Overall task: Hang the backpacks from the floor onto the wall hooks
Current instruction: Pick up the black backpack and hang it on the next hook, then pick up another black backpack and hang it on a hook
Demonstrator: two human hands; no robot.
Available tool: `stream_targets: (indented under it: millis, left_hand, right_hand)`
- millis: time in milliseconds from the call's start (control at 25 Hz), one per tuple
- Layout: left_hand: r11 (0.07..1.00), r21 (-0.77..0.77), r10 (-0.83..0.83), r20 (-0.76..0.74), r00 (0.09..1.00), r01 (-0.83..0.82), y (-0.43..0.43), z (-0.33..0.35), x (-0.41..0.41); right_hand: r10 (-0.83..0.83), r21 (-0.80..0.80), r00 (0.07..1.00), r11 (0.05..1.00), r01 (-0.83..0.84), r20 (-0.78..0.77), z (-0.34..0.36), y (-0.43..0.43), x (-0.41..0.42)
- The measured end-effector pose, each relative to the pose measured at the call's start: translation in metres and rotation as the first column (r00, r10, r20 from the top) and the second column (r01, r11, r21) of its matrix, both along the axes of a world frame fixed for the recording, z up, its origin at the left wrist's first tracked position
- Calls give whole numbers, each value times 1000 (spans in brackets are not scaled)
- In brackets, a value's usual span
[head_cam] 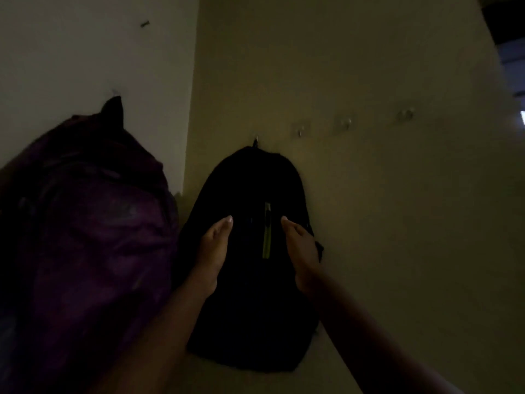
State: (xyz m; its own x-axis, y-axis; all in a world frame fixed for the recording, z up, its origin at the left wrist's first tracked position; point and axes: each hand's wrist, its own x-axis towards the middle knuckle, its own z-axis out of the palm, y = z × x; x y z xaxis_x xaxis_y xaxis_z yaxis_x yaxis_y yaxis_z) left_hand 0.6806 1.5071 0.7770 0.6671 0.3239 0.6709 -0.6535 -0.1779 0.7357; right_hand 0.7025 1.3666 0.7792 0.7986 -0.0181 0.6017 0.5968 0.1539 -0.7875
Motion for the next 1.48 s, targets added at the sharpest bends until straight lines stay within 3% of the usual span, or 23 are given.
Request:
stream_targets:
  millis: [280, 440, 640, 800, 1200, 1480]
  left_hand:
    - [988, -125, 54, -269, 962, -90, -24, -131, -121]
    - [976, -151, 91, -376, 922, -158, -36, -194, -195]
    - [939, -170, 170, -523, 835, -298, -48, -271, -301]
    - [874, -295, 135, -615, 777, -386, -64, -325, -392]
    - [672, -339, 191, -780, 596, -659, -24, -456, -601]
    - [670, -283, 96, -884, 458, -686, 77, -540, -751]
  right_hand:
    - [181, -43, 934, 978, -204, -308, -128, -26, -123]
    - [220, -73, 895, 961, -268, -388, -180, -36, -187]
    - [335, -85, 779, 893, -441, -530, -259, -43, -270]
    - [403, -64, 651, 819, -570, -643, -316, -38, -340]
    - [371, -35, 410, 705, -709, -833, -431, 12, -529]
    - [224, -126, 365, 675, -727, -904, -517, 102, -670]
